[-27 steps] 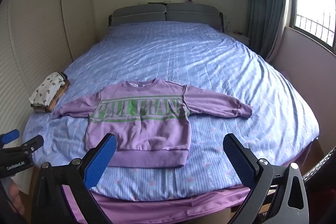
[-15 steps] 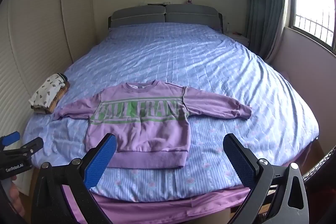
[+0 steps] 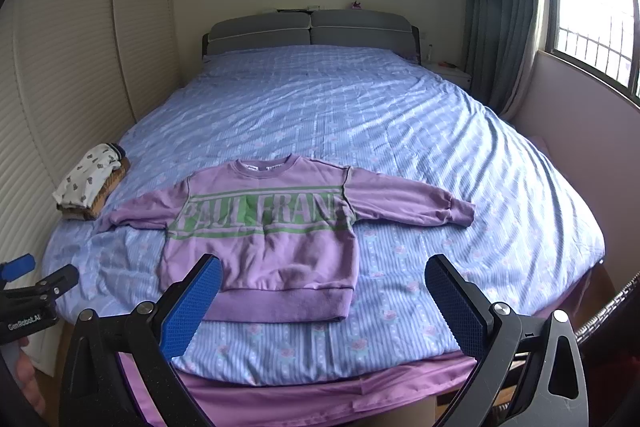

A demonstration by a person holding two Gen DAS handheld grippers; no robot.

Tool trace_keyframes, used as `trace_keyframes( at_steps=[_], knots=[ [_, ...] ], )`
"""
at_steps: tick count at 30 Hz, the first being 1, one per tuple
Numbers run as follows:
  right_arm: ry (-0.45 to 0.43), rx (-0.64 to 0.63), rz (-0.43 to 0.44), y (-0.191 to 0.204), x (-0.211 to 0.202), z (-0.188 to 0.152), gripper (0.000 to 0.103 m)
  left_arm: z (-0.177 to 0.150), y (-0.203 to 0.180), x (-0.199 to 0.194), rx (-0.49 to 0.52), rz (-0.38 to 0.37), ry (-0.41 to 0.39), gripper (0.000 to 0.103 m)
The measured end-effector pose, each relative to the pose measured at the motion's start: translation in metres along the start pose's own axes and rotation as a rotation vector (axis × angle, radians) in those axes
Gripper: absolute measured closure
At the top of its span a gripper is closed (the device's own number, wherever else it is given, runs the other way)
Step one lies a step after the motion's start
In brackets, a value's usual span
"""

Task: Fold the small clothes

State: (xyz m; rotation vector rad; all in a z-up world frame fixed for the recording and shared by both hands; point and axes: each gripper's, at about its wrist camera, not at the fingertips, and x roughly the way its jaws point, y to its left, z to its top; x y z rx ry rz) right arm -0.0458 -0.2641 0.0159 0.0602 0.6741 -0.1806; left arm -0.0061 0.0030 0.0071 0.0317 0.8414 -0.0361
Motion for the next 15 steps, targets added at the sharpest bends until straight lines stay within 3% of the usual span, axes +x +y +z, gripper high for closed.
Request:
trace_keyframes(
  at_steps=[15],
  knots=[
    [-0.003,0.001,-0.001,0.0002,0.0003,-0.0007,0.001,-0.0019,0.0017,0.0017,-0.006,-0.008,0.003,0.000]
  ],
)
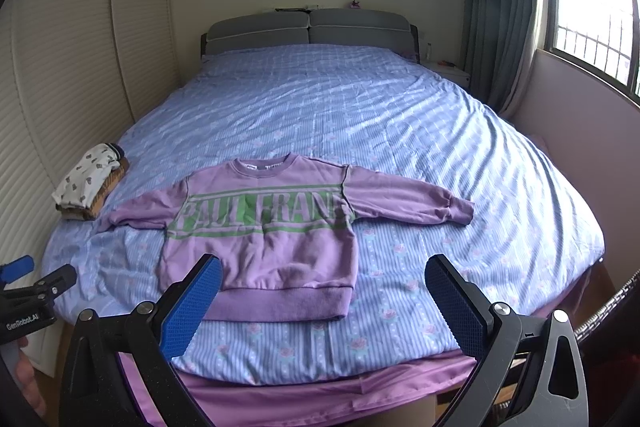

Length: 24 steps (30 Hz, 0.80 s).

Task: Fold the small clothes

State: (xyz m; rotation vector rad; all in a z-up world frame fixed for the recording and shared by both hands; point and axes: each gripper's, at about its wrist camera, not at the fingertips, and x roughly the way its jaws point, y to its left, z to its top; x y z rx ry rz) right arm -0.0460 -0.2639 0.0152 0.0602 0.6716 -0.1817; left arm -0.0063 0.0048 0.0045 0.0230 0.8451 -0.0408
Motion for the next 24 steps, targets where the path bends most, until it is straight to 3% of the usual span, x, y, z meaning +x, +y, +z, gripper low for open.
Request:
trace_keyframes(
  at_steps=[24],
  knots=[
    [-0.001,0.001,-0.001,-0.0002,0.0005,-0.0019,0.001,-0.0016,0.0039,-0.0002,-0.010,0.001,-0.007,0.000]
  ],
)
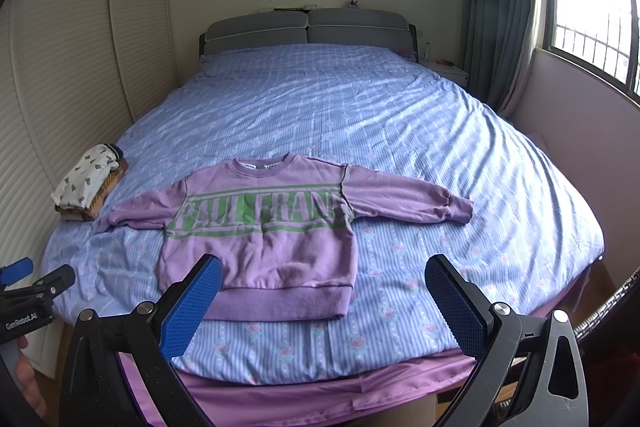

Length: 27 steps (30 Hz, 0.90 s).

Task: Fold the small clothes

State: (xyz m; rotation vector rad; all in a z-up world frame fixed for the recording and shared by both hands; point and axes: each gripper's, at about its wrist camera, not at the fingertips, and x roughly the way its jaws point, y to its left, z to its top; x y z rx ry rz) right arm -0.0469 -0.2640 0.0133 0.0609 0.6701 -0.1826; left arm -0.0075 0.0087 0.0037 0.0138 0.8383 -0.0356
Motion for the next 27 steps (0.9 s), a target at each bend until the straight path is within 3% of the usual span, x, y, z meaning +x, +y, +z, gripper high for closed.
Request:
trace_keyframes(
  at_steps=[27],
  knots=[
    [0.001,0.003,-0.002,-0.0020,0.0000,0.0005,0.001,0.0000,0.0003,0.0003,0.001,-0.001,0.002,0.000]
  ],
)
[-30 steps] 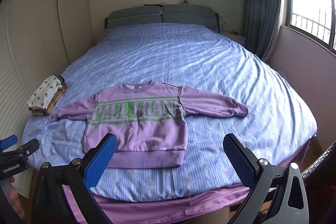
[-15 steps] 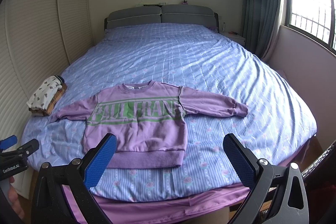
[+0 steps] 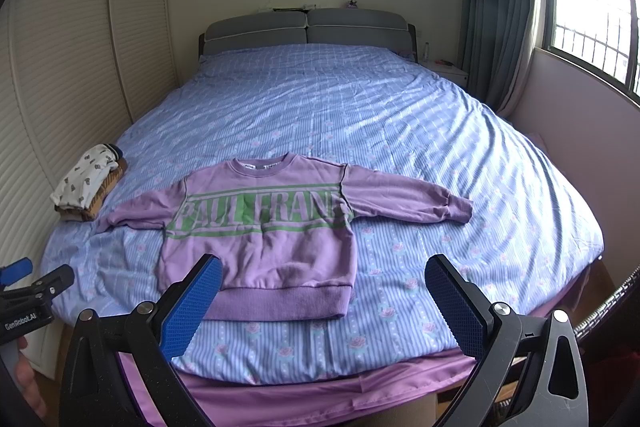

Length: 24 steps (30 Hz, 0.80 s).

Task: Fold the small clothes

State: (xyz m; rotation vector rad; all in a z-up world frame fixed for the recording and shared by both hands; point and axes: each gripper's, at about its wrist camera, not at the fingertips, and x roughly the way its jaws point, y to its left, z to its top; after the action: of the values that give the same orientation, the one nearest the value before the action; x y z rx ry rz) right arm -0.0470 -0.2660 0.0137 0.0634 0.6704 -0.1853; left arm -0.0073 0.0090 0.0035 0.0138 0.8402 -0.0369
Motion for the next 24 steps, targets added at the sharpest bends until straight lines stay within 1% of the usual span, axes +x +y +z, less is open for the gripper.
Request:
trace_keyframes(
  at_steps=[9,15,19,24],
  knots=[
    [-0.002,0.001,-0.001,-0.001,0.000,0.000,0.001,0.000,0.000,0.000,0.001,-0.001,-0.002,0.000],
    [-0.005,0.024,0.000,-0.008,0.010,0.000,0.001,0.005,-0.005,0.007,0.009,0.004,-0.015,0.000],
    [-0.017,0.071,-0.007,-0.021,0.020,0.001,0.001,0.019,-0.029,0.023,0.027,-0.014,-0.039,0.000],
    [-0.033,0.156,-0.047,-0.055,0.044,0.007,0.001,0.040,-0.067,0.044,0.064,-0.053,-0.072,0.000]
  ],
)
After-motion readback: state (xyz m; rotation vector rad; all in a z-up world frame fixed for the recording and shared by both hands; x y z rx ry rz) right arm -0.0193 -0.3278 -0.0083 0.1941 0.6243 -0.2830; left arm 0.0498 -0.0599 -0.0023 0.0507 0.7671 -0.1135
